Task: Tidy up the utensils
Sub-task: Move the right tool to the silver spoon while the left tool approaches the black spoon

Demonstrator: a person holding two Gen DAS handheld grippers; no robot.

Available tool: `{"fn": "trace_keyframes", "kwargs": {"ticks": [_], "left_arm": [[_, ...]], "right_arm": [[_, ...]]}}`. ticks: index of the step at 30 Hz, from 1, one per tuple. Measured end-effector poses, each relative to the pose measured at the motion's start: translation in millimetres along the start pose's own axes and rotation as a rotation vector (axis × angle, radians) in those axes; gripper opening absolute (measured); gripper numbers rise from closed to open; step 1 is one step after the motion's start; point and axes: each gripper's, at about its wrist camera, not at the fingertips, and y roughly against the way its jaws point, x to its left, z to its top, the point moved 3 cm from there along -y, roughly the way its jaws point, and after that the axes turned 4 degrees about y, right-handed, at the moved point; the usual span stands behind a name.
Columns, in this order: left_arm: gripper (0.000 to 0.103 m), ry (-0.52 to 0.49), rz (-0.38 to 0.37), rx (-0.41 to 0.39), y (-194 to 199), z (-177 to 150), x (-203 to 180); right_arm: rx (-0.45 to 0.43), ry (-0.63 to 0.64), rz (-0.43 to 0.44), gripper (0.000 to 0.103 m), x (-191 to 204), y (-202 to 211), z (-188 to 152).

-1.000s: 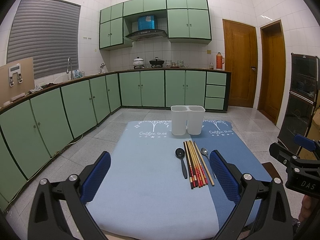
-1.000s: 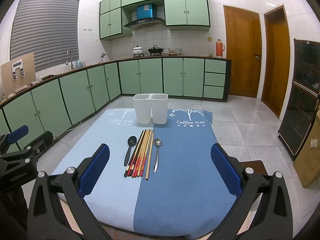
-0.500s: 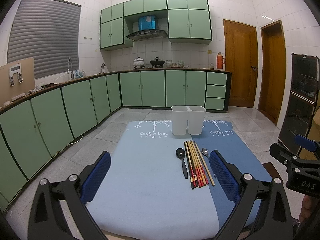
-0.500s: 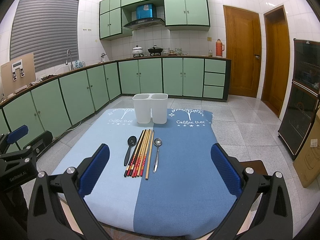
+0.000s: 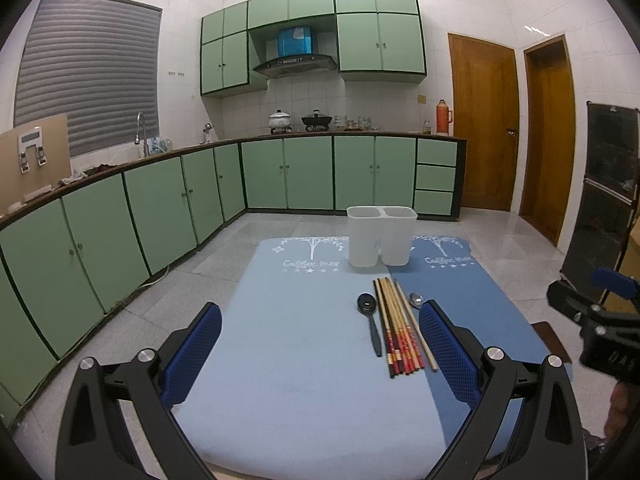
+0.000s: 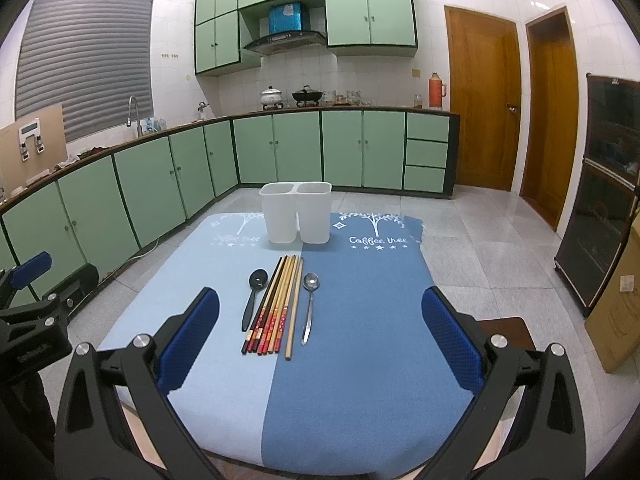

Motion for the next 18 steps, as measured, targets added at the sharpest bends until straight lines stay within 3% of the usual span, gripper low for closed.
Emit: {"fn": "trace_keyframes", "kwargs": {"ticks": [9, 18], "left_arm": [[0.097, -0.029, 0.037, 0.069, -63.1, 6.2, 5.9], [0.096, -0.054, 0.017, 0.227, -159.3, -5.8, -6.7]], "right_arm": [[0.054, 0.015, -0.037, 0.098, -18.6, -64.8, 12.6], [0.25, 0.008, 0.051, 0.098, -23.0, -173.6, 9.6]]}}
